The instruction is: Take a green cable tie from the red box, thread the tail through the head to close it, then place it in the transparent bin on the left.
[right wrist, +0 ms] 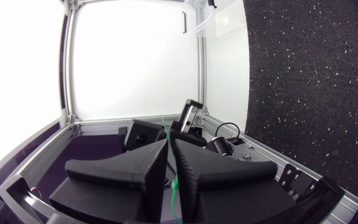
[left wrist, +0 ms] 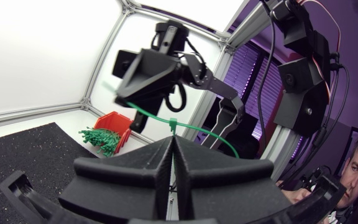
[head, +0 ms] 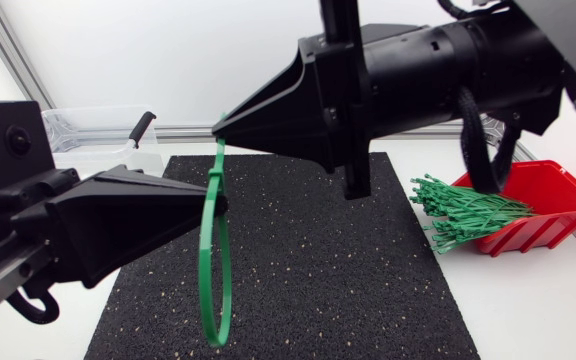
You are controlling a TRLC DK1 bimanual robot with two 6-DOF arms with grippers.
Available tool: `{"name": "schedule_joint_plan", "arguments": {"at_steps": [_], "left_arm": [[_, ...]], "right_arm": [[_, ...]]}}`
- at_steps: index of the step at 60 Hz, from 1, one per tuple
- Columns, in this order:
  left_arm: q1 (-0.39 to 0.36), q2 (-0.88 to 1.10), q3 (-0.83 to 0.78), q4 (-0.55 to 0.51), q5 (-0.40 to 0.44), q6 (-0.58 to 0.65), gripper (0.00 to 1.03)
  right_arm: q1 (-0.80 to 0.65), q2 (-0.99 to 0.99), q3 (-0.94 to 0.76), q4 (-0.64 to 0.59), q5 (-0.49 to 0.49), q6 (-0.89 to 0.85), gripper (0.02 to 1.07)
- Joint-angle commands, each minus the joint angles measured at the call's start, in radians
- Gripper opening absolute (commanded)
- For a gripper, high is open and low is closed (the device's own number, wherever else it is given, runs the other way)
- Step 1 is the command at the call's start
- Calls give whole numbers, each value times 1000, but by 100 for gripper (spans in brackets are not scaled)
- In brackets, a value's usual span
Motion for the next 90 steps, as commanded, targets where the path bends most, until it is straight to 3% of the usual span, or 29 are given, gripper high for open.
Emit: {"name": "schedule_joint_plan", "arguments": {"at_steps": [1, 10, 22, 33, 38, 46, 54, 59, 68, 76, 86, 90], "left_arm": [[2, 3, 26, -40, -34, 49, 3], [37, 16, 52, -109, -82, 90, 3], [102, 39, 121, -273, -180, 213, 3], [249, 77, 223, -462, -244, 363, 3], [313, 101, 276, -557, -300, 446, 3], [488, 178, 384, -677, -341, 563, 3], [649, 247, 450, -671, -399, 658, 3], [761, 325, 497, -606, -434, 696, 3], [855, 463, 579, -497, -533, 725, 4], [869, 592, 641, -385, -654, 747, 4], [853, 750, 703, -330, -746, 771, 4], [841, 801, 714, -313, -781, 790, 14]], "right_arm": [[17, -39, -9, -57, 11, -36, 53], [31, -21, -3, -255, 97, -251, 92], [34, -12, -51, -319, 313, -381, 95], [-54, 28, -84, -381, 503, -536, 102], [-57, 33, -130, -382, 649, -602, 102], [-51, 31, -193, -381, 852, -653, 102], [-80, 17, -225, -381, 954, -692, 102], [-109, -7, -239, -382, 993, -715, 102], [-110, -61, -247, -388, 1065, -734, 102], [-101, -104, -244, -424, 1085, -731, 102], [-100, -148, -250, -460, 1088, -726, 102], [-87, -167, -255, -476, 1094, -723, 102]]}}
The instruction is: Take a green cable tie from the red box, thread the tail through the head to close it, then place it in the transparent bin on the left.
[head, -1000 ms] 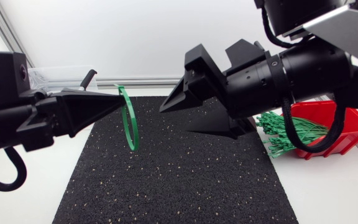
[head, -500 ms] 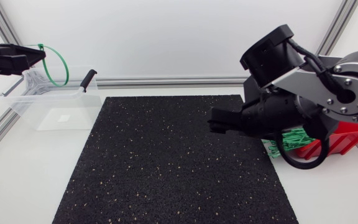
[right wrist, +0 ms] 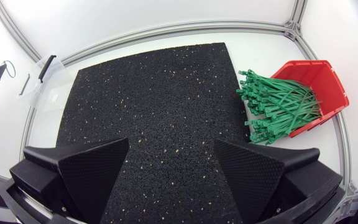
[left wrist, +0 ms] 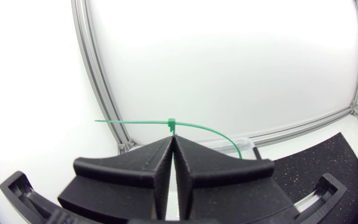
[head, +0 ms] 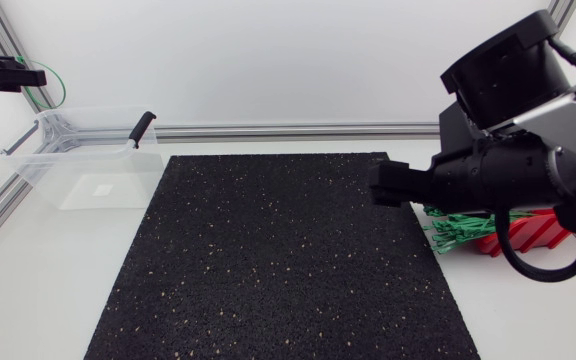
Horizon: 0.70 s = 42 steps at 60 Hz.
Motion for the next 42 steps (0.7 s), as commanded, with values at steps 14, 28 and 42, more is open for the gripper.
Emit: {"name": "schedule_joint_plan", "arguments": {"at_steps": [14, 28, 42], "left_arm": [[-51, 232, 79, 11, -112, 82, 101], [-67, 163, 68, -30, -141, 70, 100], [-93, -74, -40, -42, -141, 69, 100]], "right_arm": [[40, -76, -56, -56, 27, -6, 102], [43, -115, -32, -92, 47, -9, 102], [38, -167, -24, -72, 149, -61, 102]]}}
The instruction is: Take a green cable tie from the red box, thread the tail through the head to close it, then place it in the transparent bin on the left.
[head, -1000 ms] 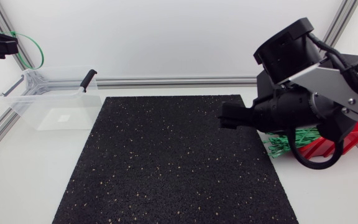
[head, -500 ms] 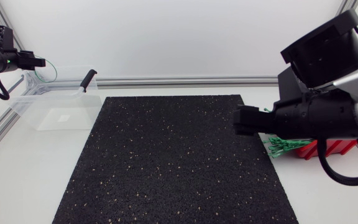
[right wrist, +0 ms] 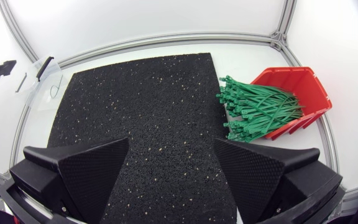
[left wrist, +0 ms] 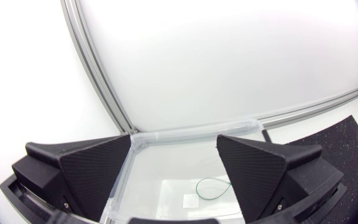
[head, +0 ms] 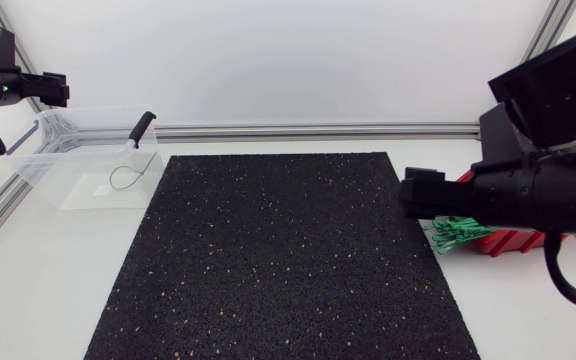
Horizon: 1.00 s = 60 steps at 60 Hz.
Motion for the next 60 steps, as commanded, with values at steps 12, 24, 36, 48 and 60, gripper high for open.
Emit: {"name": "schedule_joint_plan", "arguments": {"at_steps": [12, 24, 36, 48, 60], "left_arm": [[-79, -289, -207, 18, -2, 12, 100], [-127, -418, -360, 50, 8, -7, 100], [-130, -556, -492, 62, 47, -44, 100], [-171, -656, -620, 80, 47, -76, 100], [-207, -747, -716, 87, 47, -101, 100]], "right_arm": [[-99, -105, -45, 119, 66, -138, 102], [-191, -214, -153, 228, 71, -231, 102], [-263, -345, -266, 321, 89, -340, 102], [-314, -455, -355, 384, 89, -437, 102], [-378, -549, -441, 439, 57, -519, 102]]}}
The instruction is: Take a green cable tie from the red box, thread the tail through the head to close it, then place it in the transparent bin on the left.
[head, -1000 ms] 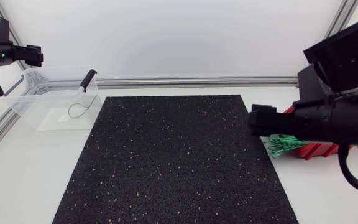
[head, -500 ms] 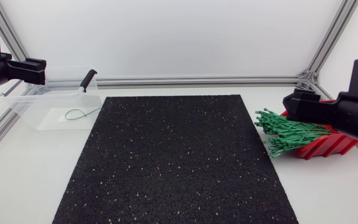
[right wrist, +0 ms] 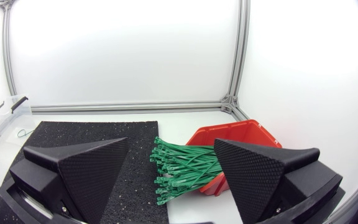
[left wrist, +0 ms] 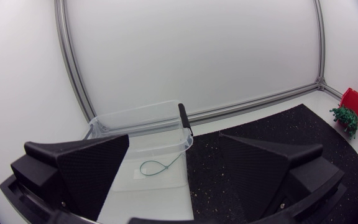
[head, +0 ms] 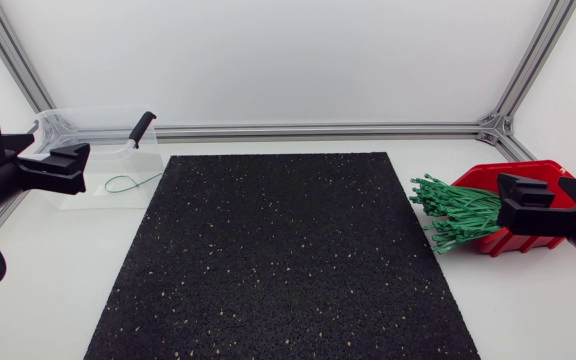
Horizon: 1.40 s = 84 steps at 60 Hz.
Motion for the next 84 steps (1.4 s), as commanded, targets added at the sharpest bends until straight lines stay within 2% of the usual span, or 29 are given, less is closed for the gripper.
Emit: {"name": "schedule_joint_plan", "arguments": {"at_steps": [1, 15, 27, 51, 58, 62, 66, 84], "left_arm": [[-16, -53, -54, 12, 9, -19, 100], [-19, -207, -170, 15, 9, -24, 100], [-31, -301, -284, 76, 4, -26, 100], [-45, -507, -419, 36, -21, -103, 100], [-49, -565, -457, 25, -28, -124, 90], [-51, -600, -479, 18, -32, -137, 90], [-53, -632, -501, 12, -36, -148, 99], [-63, -782, -599, -17, -54, -204, 99]], "right_arm": [[-38, -37, -57, 30, -21, -56, 102], [-103, -140, -186, 131, -120, -68, 102], [-154, -219, -286, 209, -198, -78, 102], [-258, -383, -492, 370, -357, -97, 102], [-288, -429, -550, 415, -402, -102, 102], [-288, -430, -551, 416, -403, -102, 102], [-288, -430, -551, 416, -403, -102, 102], [-288, -430, -551, 416, -403, -102, 102]]}}
